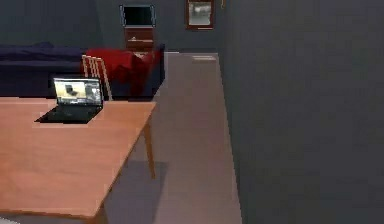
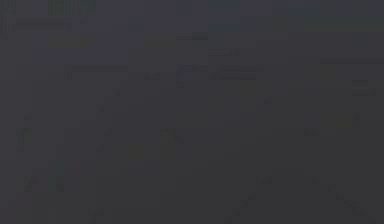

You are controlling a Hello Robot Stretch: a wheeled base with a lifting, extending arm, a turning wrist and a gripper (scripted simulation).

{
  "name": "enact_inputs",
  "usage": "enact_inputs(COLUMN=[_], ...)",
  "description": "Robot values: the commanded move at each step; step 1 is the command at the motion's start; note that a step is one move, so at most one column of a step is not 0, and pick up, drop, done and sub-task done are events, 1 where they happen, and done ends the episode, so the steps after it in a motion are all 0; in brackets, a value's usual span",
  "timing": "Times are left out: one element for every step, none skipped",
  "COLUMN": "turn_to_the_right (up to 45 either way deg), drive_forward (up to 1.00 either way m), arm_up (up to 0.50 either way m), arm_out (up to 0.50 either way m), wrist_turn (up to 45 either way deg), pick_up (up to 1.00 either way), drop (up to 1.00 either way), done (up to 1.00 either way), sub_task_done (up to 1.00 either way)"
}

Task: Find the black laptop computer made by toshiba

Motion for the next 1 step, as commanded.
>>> enact_inputs(turn_to_the_right=[3.0], drive_forward=[0.0], arm_up=[0.0], arm_out=[0.0], wrist_turn=[0.0], pick_up=[0.0], drop=[0.0], done=[0.0], sub_task_done=[0.0])
